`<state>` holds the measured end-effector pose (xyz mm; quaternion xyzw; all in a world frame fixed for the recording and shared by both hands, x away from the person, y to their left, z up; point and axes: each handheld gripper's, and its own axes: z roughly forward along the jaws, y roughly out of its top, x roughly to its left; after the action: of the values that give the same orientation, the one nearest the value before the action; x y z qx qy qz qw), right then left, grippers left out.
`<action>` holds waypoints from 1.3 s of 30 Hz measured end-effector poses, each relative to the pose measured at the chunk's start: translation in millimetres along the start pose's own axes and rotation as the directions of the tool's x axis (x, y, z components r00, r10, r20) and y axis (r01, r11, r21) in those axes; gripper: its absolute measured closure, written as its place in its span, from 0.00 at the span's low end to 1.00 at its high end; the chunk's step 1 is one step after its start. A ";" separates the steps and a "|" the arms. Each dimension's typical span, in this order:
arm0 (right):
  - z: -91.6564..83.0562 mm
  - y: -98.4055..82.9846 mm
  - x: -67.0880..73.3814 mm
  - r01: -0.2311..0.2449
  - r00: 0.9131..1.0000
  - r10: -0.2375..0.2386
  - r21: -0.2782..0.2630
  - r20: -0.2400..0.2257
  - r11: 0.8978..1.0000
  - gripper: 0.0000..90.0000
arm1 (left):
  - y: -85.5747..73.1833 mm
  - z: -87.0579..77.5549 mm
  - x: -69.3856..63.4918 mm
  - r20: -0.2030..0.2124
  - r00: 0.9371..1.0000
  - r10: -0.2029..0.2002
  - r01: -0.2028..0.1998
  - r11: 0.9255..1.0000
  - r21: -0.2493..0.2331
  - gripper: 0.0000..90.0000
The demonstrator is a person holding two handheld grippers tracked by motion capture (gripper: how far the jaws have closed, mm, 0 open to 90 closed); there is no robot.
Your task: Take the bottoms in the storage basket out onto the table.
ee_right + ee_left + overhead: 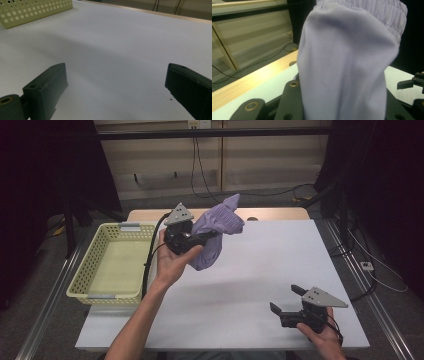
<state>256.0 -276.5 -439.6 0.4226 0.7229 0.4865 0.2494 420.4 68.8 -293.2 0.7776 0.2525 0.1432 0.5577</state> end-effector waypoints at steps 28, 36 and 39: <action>0.6 -0.3 -0.1 0.000 1.000 0.000 0.007 -0.003 1.000 0.04 | -22.8 30.2 11.0 -0.031 0.999 -0.024 0.027 0.995 0.095 0.73; 0.9 -0.3 -0.3 -0.001 1.000 0.001 0.006 -0.003 1.000 0.04 | -27.0 35.8 11.3 -0.027 0.999 -0.029 0.032 0.993 0.117 0.73; 1.1 -0.3 -0.4 -0.001 1.000 0.001 0.006 -0.003 1.000 0.04 | -28.6 38.4 10.8 -0.027 0.999 -0.026 0.030 0.992 0.126 0.73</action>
<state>256.9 -276.4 -440.3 0.4229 0.7246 0.4850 0.2465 442.2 51.4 -333.6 0.8058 0.2790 0.1289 0.5062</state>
